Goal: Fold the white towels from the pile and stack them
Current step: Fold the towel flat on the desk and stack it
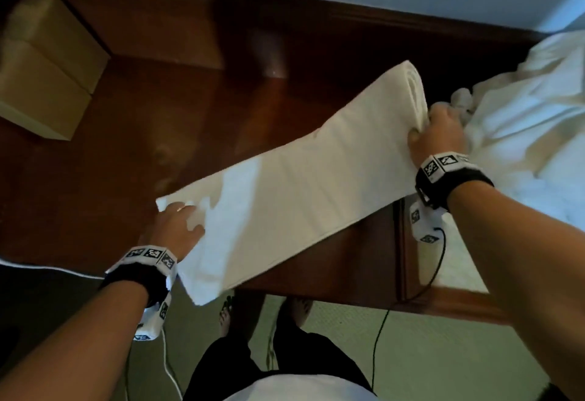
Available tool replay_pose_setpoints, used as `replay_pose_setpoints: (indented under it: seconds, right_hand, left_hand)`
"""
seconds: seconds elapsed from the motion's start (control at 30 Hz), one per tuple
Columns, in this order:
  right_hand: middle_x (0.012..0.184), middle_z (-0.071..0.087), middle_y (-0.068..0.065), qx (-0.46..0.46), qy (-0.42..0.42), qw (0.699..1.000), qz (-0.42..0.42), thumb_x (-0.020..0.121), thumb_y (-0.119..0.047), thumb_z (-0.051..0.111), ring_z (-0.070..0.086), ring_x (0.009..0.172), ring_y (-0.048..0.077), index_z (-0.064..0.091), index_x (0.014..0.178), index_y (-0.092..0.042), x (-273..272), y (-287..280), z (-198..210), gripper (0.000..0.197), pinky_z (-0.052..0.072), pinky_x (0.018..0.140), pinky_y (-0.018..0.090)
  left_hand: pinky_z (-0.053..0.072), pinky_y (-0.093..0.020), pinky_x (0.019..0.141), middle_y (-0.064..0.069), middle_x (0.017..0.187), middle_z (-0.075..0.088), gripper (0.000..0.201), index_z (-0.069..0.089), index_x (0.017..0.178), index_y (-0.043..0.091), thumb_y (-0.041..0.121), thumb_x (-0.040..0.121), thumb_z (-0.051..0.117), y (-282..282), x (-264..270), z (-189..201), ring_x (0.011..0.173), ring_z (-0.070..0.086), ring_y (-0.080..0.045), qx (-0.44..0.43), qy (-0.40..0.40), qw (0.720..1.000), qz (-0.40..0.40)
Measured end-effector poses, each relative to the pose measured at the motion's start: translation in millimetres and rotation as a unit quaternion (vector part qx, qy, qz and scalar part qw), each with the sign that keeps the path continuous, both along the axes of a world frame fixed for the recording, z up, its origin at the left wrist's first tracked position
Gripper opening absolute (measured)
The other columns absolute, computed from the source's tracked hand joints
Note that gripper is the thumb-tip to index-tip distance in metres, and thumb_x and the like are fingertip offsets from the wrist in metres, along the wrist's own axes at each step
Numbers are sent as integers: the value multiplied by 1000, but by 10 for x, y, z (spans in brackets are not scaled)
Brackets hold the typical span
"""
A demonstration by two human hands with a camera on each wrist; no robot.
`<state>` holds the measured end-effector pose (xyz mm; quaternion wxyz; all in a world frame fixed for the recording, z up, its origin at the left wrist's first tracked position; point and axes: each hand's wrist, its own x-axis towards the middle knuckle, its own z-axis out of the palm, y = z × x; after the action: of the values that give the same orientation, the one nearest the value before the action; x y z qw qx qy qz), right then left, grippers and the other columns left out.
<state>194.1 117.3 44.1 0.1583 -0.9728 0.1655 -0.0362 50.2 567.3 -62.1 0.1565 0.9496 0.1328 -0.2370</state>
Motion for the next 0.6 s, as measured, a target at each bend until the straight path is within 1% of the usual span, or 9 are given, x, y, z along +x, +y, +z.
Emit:
replay_pose_setpoints:
  seconds: [0.07, 0.1, 0.17, 0.23, 0.3, 0.37, 0.47, 0.5, 0.6]
  right_hand:
    - [116, 50, 22, -28, -44, 998, 20, 89, -18, 58, 55, 97, 44, 49, 108, -4, 81, 56, 203, 25, 41, 74, 45]
    - [109, 50, 23, -40, -62, 997, 28, 90, -17, 57, 55, 92, 45, 49, 107, -3, 78, 121, 281, 23, 41, 73, 46]
    - [86, 46, 18, -61, -83, 993, 56, 89, -15, 56, 57, 84, 44, 50, 102, -5, 2, 317, 339, 18, 43, 71, 46]
    - [75, 45, 10, -68, -67, 990, 101, 88, -17, 55, 58, 75, 42, 48, 100, -10, -151, 601, 307, 17, 42, 63, 42]
    - [76, 53, 11, -77, -22, 984, 161, 87, -21, 58, 60, 71, 42, 49, 106, -12, -384, 925, 175, 23, 37, 57, 38]
    - [86, 63, 12, -79, 5, 971, 226, 85, -22, 62, 62, 71, 41, 53, 112, -12, -727, 1295, -31, 30, 37, 56, 36]
    - [78, 63, 7, -51, 21, 959, 279, 70, -22, 75, 62, 54, 35, 51, 102, -16, -1330, 1866, -481, 41, 36, 43, 31]
    - [77, 63, 6, -49, 42, 959, 276, 65, -22, 78, 62, 54, 34, 50, 100, -17, -1516, 2025, -660, 44, 34, 41, 30]
    - [89, 62, 9, -73, 124, 953, 267, 55, -14, 78, 62, 72, 34, 58, 94, -15, -1991, 2368, -1045, 44, 40, 42, 34]
  left_hand:
    - [38, -42, 111, -6, 154, 41, 57, 56, 140, 17, 42, 89, 57, -81, -5, 8, 136, 44, -30, 4, 1, 999, -34]
    - [39, -41, 110, -6, 152, 43, 56, 57, 139, 16, 40, 89, 58, -137, -13, 1, 134, 45, -30, -2, -2, 999, -50]
    - [38, -38, 109, -11, 147, 46, 49, 61, 134, 9, 29, 90, 64, -240, -41, -42, 129, 48, -33, -50, -11, 996, -71]
    - [39, -37, 107, -19, 140, 49, 41, 63, 129, 1, 13, 90, 68, -291, -62, -81, 125, 51, -37, -96, -20, 991, -93]
    - [40, -37, 105, -21, 135, 51, 39, 64, 126, -2, 10, 89, 68, -259, -49, -68, 122, 53, -38, -118, -18, 986, -114]
    - [43, -39, 103, -18, 129, 55, 38, 65, 125, 0, 17, 91, 65, -149, 5, -12, 117, 55, -37, -123, -28, 983, -135]
    - [51, -46, 88, -11, 118, 61, 48, 66, 124, 9, 33, 85, 53, 83, 112, 85, 106, 61, -36, -93, -108, 978, -154]
    - [53, -46, 84, -9, 117, 61, 50, 64, 126, 14, 35, 82, 54, 142, 133, 121, 104, 61, -35, -73, -128, 975, -168]
    - [52, -42, 76, -6, 114, 58, 55, 56, 133, 20, 36, 81, 60, 204, 136, 186, 100, 60, -33, -19, -144, 950, -278]
